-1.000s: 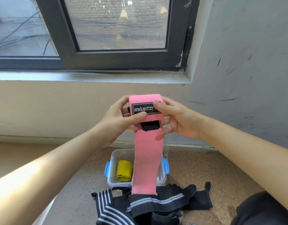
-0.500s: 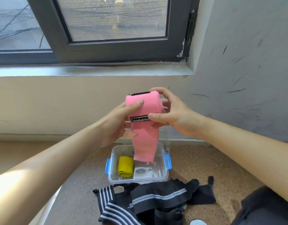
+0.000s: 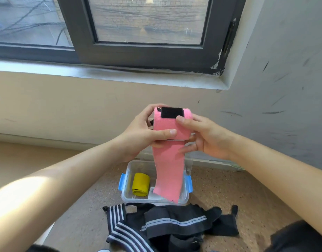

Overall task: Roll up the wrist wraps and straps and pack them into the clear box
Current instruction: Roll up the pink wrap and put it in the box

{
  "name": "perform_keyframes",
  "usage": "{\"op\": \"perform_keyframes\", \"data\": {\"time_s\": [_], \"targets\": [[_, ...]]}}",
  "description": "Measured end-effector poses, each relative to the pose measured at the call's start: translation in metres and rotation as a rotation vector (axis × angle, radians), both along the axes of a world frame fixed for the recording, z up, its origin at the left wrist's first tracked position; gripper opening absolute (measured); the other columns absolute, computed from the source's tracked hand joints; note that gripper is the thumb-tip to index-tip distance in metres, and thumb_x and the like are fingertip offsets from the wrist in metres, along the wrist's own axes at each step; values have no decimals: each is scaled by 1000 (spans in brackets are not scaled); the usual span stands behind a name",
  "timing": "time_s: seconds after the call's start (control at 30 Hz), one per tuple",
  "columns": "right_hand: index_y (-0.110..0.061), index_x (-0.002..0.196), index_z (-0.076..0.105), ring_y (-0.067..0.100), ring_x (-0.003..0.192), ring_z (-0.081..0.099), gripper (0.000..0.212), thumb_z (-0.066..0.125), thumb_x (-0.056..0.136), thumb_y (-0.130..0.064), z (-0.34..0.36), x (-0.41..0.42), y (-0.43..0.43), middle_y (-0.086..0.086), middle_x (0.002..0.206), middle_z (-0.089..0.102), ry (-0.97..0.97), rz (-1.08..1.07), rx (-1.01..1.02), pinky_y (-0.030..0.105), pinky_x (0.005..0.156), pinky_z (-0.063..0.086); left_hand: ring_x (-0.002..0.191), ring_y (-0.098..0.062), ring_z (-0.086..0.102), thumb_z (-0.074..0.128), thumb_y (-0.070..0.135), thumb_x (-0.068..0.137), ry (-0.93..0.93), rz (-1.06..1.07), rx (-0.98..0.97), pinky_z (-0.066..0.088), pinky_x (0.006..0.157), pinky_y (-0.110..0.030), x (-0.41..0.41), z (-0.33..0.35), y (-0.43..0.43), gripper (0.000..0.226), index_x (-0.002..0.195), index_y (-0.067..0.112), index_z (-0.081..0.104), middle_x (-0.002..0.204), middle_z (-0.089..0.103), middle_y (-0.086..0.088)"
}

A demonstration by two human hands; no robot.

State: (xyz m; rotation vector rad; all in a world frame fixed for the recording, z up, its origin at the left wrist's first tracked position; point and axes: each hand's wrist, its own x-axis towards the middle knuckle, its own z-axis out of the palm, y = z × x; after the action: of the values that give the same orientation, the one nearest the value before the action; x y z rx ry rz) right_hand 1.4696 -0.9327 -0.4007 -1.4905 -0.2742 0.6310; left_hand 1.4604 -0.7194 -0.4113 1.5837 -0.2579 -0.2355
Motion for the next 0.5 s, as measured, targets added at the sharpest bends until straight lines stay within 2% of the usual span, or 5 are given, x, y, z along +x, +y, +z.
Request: {"op": "perform_keyframes", "data": {"time_s": [0.1,0.17,0.23,0.33,0.5], "targets": [[-23,134,63,32,105,72,50,71,86,-36,0,1,-1,13,126,70,-44,-41,7,39,73,65,103,-19,74,89,29,68,33,-9,90,63,74,-42,0,3,1,71,130,38,58,118,72,-2],[-23,133,63,28,103,73,52,75,83,-31,0,1,-2,9,121,71,-83,-71,10,36,70,63,101,-21,75,84,41,73,115,-52,104,61,72,-39,-1,5,2,66,132,39,56,123,71,1],[-22,133,62,27,105,72,54,77,82,-24,-1,1,-4,11,119,71,-123,-97,18,40,76,63,98,-24,74,74,57,77,205,-78,102,58,70,-35,-1,8,3,61,133,39,57,128,68,-2],[-19,135,58,32,112,70,55,77,84,-10,-4,0,-5,18,127,66,-212,-127,4,49,88,61,105,-29,73,65,71,75,287,-92,132,61,77,-39,-1,8,5,65,130,37,61,128,68,-11],[-19,139,50,27,112,68,69,79,81,5,-4,-2,-7,10,131,61,-344,-107,-87,44,85,62,99,-25,73,72,62,75,263,-63,132,60,75,-37,1,8,6,61,129,36,61,124,69,-8]]}}
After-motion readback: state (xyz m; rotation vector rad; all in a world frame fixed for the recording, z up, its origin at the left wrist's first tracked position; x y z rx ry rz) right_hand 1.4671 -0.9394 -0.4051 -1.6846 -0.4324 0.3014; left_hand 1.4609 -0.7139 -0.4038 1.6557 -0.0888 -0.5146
